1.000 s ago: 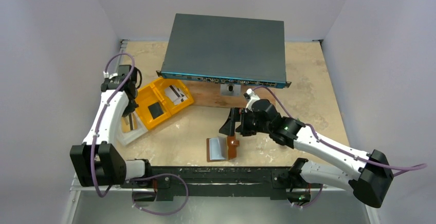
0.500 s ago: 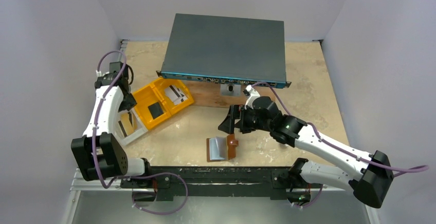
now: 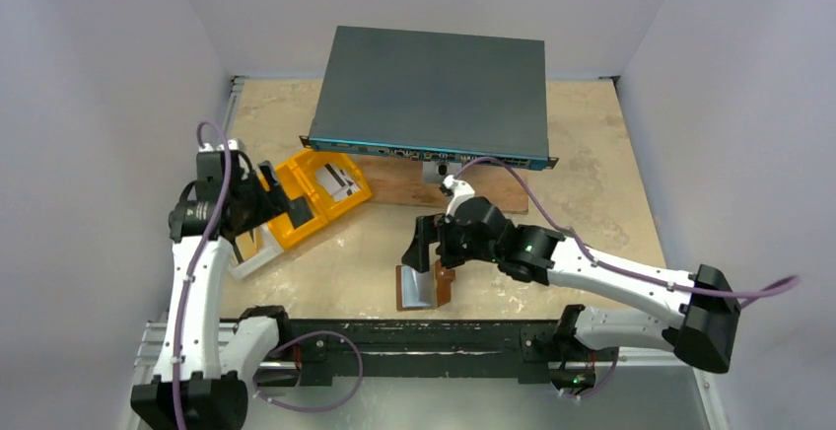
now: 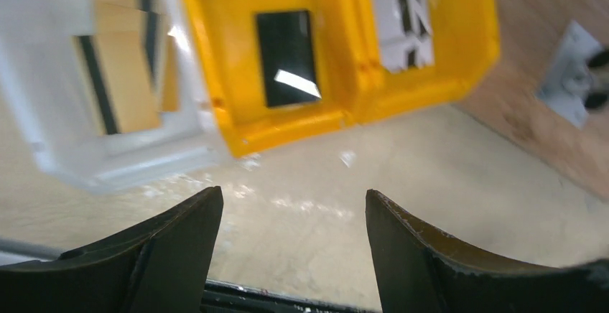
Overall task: Take the credit cards out of the card holder
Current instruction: Place the credit card in the storage box, then remove the credit card from the card holder.
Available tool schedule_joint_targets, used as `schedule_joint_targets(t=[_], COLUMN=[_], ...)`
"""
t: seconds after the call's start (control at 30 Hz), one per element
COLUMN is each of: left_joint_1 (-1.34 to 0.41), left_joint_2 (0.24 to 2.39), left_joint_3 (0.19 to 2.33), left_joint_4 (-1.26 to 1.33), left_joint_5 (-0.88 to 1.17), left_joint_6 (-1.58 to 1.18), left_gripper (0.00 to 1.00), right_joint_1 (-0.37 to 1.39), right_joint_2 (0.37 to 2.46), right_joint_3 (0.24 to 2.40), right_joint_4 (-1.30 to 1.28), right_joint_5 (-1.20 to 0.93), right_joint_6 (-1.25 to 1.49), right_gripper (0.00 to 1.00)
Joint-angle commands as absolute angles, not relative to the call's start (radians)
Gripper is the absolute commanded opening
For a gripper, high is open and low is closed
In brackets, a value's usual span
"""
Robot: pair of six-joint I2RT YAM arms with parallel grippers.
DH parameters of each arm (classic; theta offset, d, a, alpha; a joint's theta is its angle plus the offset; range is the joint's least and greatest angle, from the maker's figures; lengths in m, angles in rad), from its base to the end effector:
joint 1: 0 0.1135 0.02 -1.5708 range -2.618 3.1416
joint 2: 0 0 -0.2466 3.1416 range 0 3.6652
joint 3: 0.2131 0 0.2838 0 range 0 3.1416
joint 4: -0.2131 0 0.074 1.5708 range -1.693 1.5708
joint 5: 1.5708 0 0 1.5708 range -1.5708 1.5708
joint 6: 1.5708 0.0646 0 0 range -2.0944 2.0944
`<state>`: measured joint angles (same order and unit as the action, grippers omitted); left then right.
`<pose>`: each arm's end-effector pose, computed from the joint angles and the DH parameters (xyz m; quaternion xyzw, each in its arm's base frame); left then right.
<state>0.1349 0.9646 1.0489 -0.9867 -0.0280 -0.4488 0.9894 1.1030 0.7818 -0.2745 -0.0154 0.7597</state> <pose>0.2343 0.0336 0.2906 -0.2762 0.9033 -0.0382 0.3260 0.1670 0.2560 0.2252 -0.1048 0.8772 0.3638 0.2952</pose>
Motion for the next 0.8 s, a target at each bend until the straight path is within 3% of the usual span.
schedule_joint_targets(t=[0.0,0.07,0.33,0.5,0.77], left_joint_1=[-0.003,-0.064,-0.109,-0.119,-0.188], left_joint_2=[0.880,0.849,0.795,0.792,0.781], left_joint_3=[0.957,0.907,0.798,0.781,0.706], left_joint_4=[-0.945,-0.927,-0.880,-0.875,-0.800], left_joint_5=[0.222,0.260,0.356,0.375,0.414], left_joint_6=[-0.466,-0.505,-0.537,-0.558,-0.631], left_gripper=[0.73,0.72,0.68,0.66,0.66], right_joint_1=[1.113,1.165,1.287,1.299,1.298], right_joint_2=[1.168,1.208,1.429,1.541,1.586], right_joint_3=[0.861,0.868,0.938,1.013,1.009], right_joint_4=[-0.228,-0.210,-0.167,-0.237,-0.353], right_joint_5=[0.114,0.134,0.162,0.217,0.314], right_joint_6=[0.805,0.835,0.911,0.931,0.973], right_gripper=[0.96,0.89,0.38,0.27,0.25])
